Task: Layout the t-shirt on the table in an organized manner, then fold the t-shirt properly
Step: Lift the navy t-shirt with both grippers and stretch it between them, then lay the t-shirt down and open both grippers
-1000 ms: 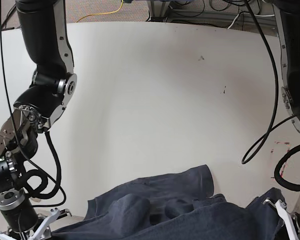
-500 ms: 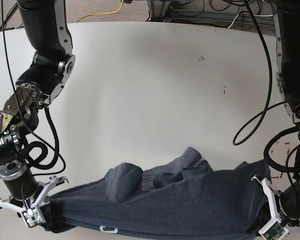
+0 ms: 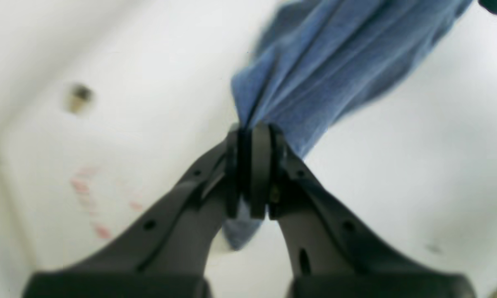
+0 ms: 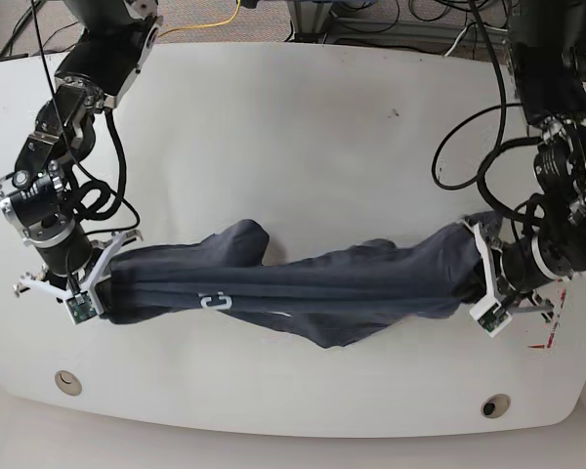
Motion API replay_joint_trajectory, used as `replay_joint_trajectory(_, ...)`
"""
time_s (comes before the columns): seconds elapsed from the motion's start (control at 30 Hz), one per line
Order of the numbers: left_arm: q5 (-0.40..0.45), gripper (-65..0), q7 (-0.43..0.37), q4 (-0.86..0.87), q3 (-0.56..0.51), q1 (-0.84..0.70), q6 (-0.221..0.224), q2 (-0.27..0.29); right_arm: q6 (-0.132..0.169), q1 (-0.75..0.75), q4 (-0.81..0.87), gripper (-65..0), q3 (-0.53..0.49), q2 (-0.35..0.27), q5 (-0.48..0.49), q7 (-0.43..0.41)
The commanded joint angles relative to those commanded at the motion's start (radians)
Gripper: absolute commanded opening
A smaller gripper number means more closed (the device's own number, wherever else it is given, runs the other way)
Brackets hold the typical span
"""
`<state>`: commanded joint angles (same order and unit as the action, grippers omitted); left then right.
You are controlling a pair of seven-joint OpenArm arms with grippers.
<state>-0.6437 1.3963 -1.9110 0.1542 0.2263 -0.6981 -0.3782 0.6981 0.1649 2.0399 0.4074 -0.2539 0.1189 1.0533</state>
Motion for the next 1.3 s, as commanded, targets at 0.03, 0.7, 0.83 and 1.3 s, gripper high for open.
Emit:
replay_joint_trajectory(0.03, 0.0, -62.8, 0.0, -0.002, 0.0, -0.028, 0.0, 0.0, 0.0, -0.028, 0.0, -61.4, 0.002, 0.0, 0.0, 0.0)
replay_joint_trajectory(0.7, 0.003, -62.8, 0.0, -0.058, 0.104, -0.397, 0.0, 0.066, 0.0, -0.399, 0.0, -61.0, 0.041, 0.049, -0.003, 0.002)
replay_joint_trajectory(0.83, 0.003, -62.6, 0.0, -0.058, 0.115, -0.423, 0.0, 0.064, 0.0, -0.433, 0.0, -60.6, 0.041, 0.077, -0.008, 0.002)
replay_joint_trajectory(1.3, 0.002, -45.6, 0.0, -0.058, 0.123, -0.463, 0.0, 0.028, 0.0, -0.508, 0.0, -21.9, 0.115, 0.084, -0.003, 0.002)
